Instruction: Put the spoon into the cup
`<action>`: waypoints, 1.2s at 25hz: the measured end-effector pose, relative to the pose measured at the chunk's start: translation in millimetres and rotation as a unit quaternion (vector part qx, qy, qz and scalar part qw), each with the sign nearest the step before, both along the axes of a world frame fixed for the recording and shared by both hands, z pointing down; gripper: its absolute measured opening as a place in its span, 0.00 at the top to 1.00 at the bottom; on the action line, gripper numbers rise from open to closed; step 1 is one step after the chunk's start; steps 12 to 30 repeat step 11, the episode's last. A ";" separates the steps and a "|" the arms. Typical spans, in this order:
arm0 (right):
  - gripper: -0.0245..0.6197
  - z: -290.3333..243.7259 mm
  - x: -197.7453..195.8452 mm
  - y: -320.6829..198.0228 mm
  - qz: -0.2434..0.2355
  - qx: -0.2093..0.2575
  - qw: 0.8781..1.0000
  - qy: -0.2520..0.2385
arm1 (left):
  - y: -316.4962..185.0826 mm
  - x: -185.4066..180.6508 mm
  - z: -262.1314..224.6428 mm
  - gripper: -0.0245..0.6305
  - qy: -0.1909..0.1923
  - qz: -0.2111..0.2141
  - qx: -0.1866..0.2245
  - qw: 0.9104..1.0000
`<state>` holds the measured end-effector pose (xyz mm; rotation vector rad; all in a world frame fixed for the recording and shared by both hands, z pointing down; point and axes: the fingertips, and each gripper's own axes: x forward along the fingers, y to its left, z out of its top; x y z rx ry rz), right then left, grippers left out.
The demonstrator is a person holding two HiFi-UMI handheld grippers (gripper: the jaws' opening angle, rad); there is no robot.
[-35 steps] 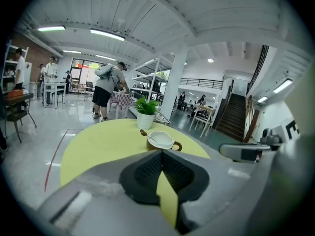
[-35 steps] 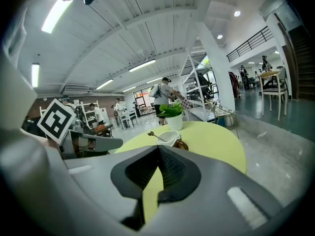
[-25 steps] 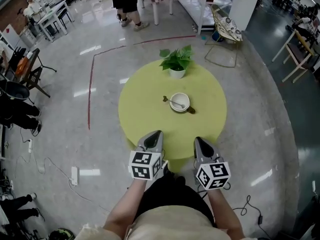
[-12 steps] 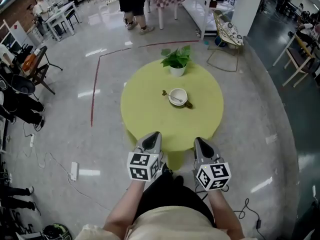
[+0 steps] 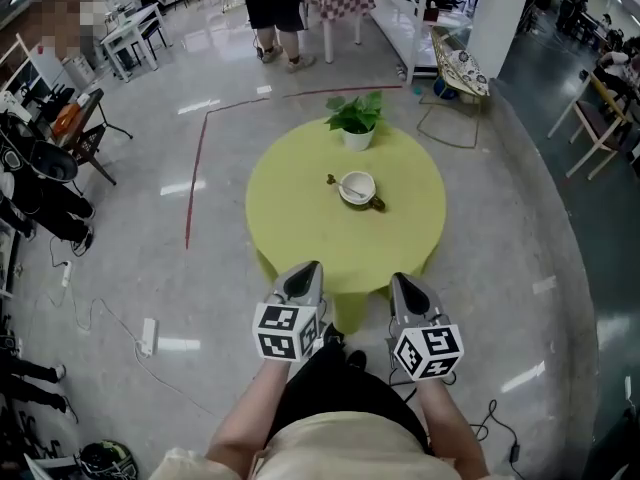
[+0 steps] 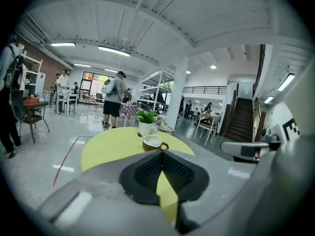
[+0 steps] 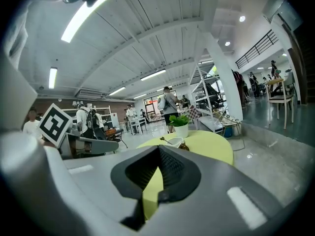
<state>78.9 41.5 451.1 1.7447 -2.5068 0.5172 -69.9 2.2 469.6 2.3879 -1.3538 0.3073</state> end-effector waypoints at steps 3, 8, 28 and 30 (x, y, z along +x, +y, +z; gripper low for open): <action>0.97 -2.0 -1.0 4.2 -0.002 0.004 1.000 0.000 | 4.4 -3.2 -1.2 0.96 0.003 -0.007 0.001 1.000; 0.97 -5.7 -0.5 11.3 -0.001 0.009 1.000 0.000 | 10.9 -8.1 -2.3 0.96 0.013 -0.016 -0.004 1.000; 0.97 -5.4 1.0 16.7 -0.001 0.009 1.000 0.000 | 16.2 -8.7 -2.1 0.96 0.014 -0.016 -0.005 1.000; 0.97 -5.4 1.0 16.7 -0.001 0.009 1.000 0.000 | 16.2 -8.7 -2.1 0.96 0.014 -0.016 -0.005 1.000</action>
